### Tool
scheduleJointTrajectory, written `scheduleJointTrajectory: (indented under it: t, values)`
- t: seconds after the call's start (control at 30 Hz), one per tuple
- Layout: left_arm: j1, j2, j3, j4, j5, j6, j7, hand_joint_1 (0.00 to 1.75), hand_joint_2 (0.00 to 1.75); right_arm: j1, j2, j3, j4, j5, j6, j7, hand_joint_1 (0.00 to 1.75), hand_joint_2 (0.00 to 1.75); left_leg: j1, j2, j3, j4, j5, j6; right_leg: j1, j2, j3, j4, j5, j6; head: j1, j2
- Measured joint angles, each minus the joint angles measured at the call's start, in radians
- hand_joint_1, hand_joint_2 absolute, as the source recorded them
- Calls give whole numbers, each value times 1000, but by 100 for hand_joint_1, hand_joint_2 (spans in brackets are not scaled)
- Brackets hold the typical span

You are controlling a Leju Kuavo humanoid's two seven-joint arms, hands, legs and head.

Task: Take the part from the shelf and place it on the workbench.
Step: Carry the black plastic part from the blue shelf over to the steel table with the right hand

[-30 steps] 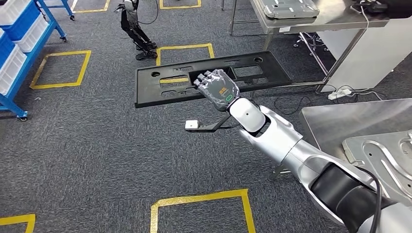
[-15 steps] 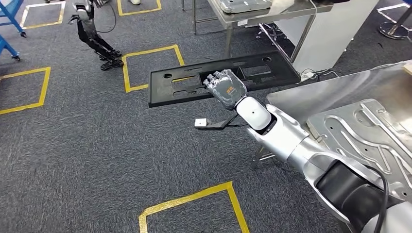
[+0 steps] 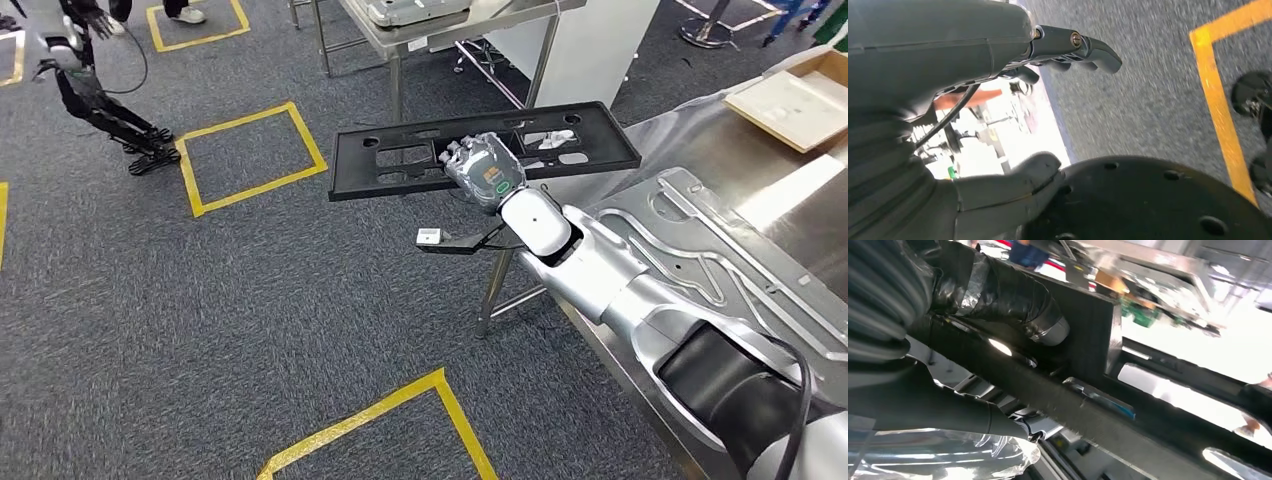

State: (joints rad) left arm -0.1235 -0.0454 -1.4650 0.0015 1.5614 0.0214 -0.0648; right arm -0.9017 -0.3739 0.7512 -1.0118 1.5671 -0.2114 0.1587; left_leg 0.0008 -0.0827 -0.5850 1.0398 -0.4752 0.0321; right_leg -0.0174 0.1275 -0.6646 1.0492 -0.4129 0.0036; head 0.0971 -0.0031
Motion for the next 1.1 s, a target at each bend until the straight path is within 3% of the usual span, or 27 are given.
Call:
scheduleJointTrajectory:
  t: [0.03, 0.07, 0.1, 0.17, 0.2, 0.27, 0.3, 0.37, 0.43, 0.47, 0.57, 0.63, 0.7, 0.73, 0.77, 0.8, 0.87, 0.93, 1.0, 1.07, 1.1]
  values:
    - [-1, 0, 0, 0, 0, 0, 0, 0, 175, 0, -6, -3, 4, 0, 3, 0, 175, 175, 0, 11, 3, -8, 3, 3, -2, 10, -2, -4, 4, 7, 0, 0]
    - [-2, -1, 0, 0, 0, 0, 0, 0, 175, 0, -13, -7, 8, 0, 5, 0, 175, 175, 1, 23, 7, -18, 9, 6, -2, 2, -4, -4, 3, 12, 0, 0]
    - [-2, -1, 0, 0, 0, 0, 0, 0, 175, -3, -20, -12, 13, 0, 7, 0, 175, 175, 2, 36, 12, -30, 16, 11, 1, -22, -10, 8, -7, 16, 0, 0]
    - [-1, -2, 0, 0, 0, 0, 0, 0, 175, -11, -30, -21, 24, 0, 10, 1, 175, 175, 1, 62, 19, -46, 25, 19, 5, -86, -48, 91, -59, 21, 1, 0]
    - [1, -2, 0, 0, 0, 0, 0, 0, 175, -14, -33, -24, 30, 0, 11, 1, 175, 175, 0, 75, 19, -48, 25, 21, 4, -106, -77, 154, -90, 24, 1, 0]
    - [3, -3, 0, 0, 0, 0, 0, 0, 175, -11, -37, -26, 44, 0, 12, 4, 175, 175, -1, 103, 19, -46, 21, 21, -1, -117, -117, 243, -118, 32, 1, 0]
    - [4, -4, 0, 0, 0, 0, 0, 0, 175, -9, -41, -26, 51, 0, 13, 7, 175, 175, 0, 116, 19, -44, 19, 19, -5, -121, -113, 237, -105, 37, 1, 0]
    - [3, -7, 1, 0, 0, 0, 0, 0, 175, -9, -49, -29, 64, 0, 14, 15, 175, 175, 2, 141, 20, -36, 10, 12, -10, -147, -50, 121, -49, 45, 1, 0]
    - [2, -8, 1, 0, 0, 0, 0, 0, 175, -10, -55, -34, 74, 0, 14, 21, 175, 175, -1, 159, 20, -24, -2, 0, -5, -178, 8, 16, -16, 40, 1, 0]
    - [1, -7, 2, 0, 0, 1, 0, 0, 175, -10, -58, -38, 79, 0, 13, 22, 175, 175, -3, 168, 21, -19, -7, -5, -1, -182, 17, -3, -15, 33, 1, 0]
    - [-2, -7, 3, 0, 0, 1, 0, 0, 175, -6, -65, -43, 94, 0, 13, 24, 175, 175, -4, 186, 27, -13, -20, -19, 0, -153, 16, -4, -15, 11, 0, 0]
    - [-4, -8, 3, 0, 0, 1, -1, 0, 175, -7, -69, -46, 100, 0, 13, 25, 175, 175, 1, 153, 10, 31, -55, -27, -4, -135, 19, -7, -14, -2, 0, 0]
    - [-1, -8, 3, 0, 0, 2, -1, 0, 175, -8, -69, -50, 104, 0, 13, 27, 175, 175, 4, 107, -47, 153, -118, -31, -4, -117, 20, -8, -13, -10, 0, 0]
    - [0, -8, 3, 0, 0, 2, -1, 0, 175, -7, -68, -51, 107, 0, 13, 28, 175, 175, 4, 96, -81, 220, -142, -31, -2, -105, 20, -7, -14, -11, 0, 0]
    - [1, -8, 3, 0, 0, 2, -1, 0, 175, -6, -68, -51, 109, 0, 13, 28, 175, 175, 4, 92, -107, 266, -151, -30, 0, -93, 20, -7, -14, -12, 0, 0]
    - [2, -8, 3, 0, 0, 2, 0, 0, 175, -4, -67, -51, 111, 0, 13, 28, 175, 175, 4, 89, -117, 275, -139, -27, 2, -80, 20, -6, -14, -13, 0, 0]
    - [2, -8, 3, 0, 0, 3, 0, 0, 175, -4, -67, -52, 116, 0, 14, 29, 175, 175, 3, 73, -82, 180, -66, -18, 3, -54, 20, -3, -14, -13, 0, 0]
    - [2, -7, 4, 0, 0, 5, 0, 0, 175, -4, -67, -56, 121, 0, 15, 32, 175, 175, 5, 29, -29, 53, -9, -9, 3, -30, 17, -1, -13, -8, 0, 0]
    - [1, -7, 4, 0, 0, 6, 0, 0, 175, -2, -66, -59, 128, 0, 14, 34, 175, 175, 4, 8, -8, 4, 1, -5, -1, -9, 10, -3, -8, 3, 0, 0]
    - [-1, -8, 4, 0, 0, 7, 0, 0, 175, 3, -66, -63, 135, 0, 14, 34, 175, 175, 4, 30, -3, -8, 7, 1, -5, 4, 6, -7, -3, 16, 0, 0]
    - [-3, -9, 4, 0, 0, 7, 0, 0, 175, 5, -67, -66, 140, 0, 13, 34, 175, 175, 5, 42, 0, -16, 12, 7, -4, -13, 1, 0, -9, 20, 1, 0]
